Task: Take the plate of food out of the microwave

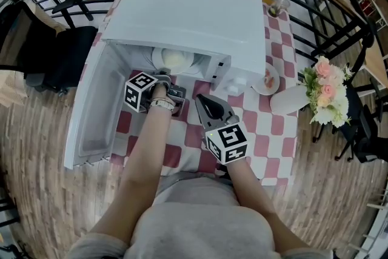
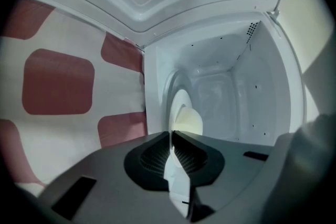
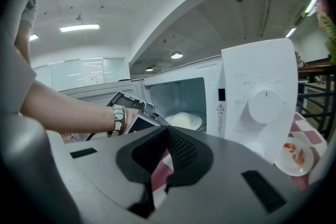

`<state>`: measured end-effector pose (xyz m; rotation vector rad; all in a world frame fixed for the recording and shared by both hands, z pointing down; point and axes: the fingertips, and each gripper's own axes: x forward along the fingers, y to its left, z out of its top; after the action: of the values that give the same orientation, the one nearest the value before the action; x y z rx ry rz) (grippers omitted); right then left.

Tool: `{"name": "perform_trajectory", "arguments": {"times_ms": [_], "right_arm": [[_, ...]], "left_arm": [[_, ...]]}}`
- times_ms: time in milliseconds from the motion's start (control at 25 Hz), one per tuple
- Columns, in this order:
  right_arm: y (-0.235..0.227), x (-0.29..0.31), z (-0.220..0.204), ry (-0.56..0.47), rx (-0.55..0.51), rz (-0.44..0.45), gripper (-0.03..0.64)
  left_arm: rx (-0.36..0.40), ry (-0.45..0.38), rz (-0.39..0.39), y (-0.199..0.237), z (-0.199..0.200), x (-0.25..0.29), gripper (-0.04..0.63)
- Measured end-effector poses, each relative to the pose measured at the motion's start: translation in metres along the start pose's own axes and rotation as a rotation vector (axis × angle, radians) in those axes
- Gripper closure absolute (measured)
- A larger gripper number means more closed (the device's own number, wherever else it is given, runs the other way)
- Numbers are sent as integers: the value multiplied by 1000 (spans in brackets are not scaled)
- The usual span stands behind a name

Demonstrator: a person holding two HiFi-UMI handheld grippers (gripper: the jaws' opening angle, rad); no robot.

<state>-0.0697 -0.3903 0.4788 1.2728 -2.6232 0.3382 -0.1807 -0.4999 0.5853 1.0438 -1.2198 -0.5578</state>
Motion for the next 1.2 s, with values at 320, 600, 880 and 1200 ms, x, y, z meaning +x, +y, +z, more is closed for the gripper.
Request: {"name": "perform_trajectory", "arguments": {"times_ms": [320, 600, 880, 1200], "right_arm": [[1, -2, 3, -7, 3, -3, 594], [1, -6, 6, -22, 5, -6, 594], [-2, -13, 13, -44, 6, -21, 594], [4, -26, 26, -80, -11, -22, 594]], "left_arm": [[-26, -2, -99, -7, 0, -4, 578], [-40, -7, -203, -16, -1, -8, 586], [-25, -14, -256, -21, -3, -15, 584], [10, -16, -297, -30, -9, -34, 585]]}}
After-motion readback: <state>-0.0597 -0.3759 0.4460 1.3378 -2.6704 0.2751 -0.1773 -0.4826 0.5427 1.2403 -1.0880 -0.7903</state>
